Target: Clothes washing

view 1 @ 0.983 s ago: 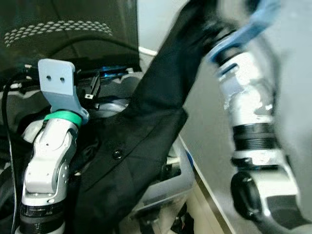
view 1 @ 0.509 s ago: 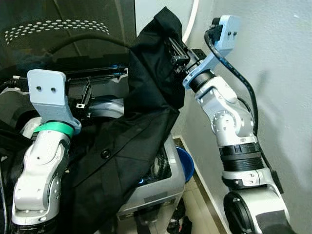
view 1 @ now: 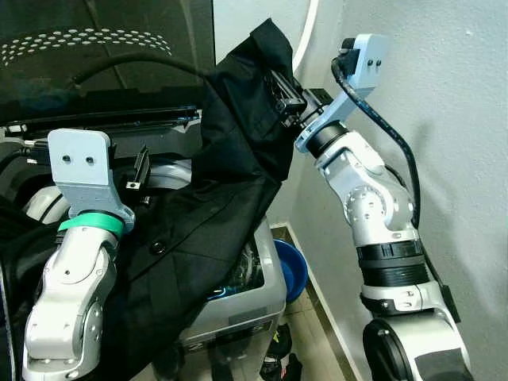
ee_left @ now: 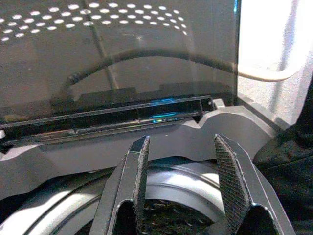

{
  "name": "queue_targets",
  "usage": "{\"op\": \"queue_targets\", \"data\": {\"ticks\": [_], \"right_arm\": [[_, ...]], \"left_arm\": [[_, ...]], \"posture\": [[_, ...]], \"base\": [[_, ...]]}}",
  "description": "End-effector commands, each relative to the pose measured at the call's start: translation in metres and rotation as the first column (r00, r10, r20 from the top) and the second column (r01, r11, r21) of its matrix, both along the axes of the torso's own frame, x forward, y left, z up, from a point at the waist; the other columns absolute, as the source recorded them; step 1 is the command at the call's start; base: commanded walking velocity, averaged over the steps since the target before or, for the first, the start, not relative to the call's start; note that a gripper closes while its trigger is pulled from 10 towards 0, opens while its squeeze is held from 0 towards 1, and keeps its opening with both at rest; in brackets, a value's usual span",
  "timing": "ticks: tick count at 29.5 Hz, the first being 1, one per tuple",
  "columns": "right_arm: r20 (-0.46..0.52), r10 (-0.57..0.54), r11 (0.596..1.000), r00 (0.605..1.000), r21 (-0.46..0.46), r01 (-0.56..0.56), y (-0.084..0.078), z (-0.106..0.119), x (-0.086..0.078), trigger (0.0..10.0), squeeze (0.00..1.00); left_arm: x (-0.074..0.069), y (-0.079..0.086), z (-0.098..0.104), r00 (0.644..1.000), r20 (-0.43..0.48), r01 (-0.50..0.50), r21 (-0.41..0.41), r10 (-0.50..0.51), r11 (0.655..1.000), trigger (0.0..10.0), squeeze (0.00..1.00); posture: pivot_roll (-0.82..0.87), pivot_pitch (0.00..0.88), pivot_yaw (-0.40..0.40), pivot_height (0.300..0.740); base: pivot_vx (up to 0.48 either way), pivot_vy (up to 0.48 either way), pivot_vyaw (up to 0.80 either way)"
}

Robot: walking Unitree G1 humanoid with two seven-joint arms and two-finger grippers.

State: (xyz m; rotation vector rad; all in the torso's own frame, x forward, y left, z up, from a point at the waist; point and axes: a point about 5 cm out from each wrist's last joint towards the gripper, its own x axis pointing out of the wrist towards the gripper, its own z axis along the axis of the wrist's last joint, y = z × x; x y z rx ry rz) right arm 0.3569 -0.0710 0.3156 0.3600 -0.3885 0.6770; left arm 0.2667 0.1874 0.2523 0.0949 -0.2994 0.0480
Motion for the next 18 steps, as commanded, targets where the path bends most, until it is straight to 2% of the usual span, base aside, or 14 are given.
{"op": "queue_targets", "data": {"ticks": [1,9,18], "right_arm": [[0.0,0.02,1.0,1.0,-0.01,-0.02,0.004,-0.0009,-0.0025,10.0,0.0],[0.0,0.026,1.0,1.0,-0.012,-0.026,0.0049,-0.0006,-0.0026,10.0,0.0],[0.001,0.045,0.999,0.999,-0.014,-0.045,0.0073,0.0006,-0.0033,10.0,0.0]], "left_arm": [[-0.0032,0.0004,-0.0012,1.0,-0.007,-0.012,-0.001,0.012,1.0,10.0,0.0],[-0.0049,-0.001,-0.0013,1.0,-0.004,-0.011,-0.006,0.011,1.0,10.0,0.0],[-0.0075,-0.003,-0.0014,1.0,-0.003,-0.012,-0.006,0.012,1.0,10.0,0.0]], "posture": [[0.14,0.055,-0.023,0.74],[0.14,0.055,-0.028,0.74],[0.15,0.057,-0.039,0.74]], "base": [[0.0,0.48,0.0],[0.0,0.48,0.0],[0.0,0.0,0.0]]}}
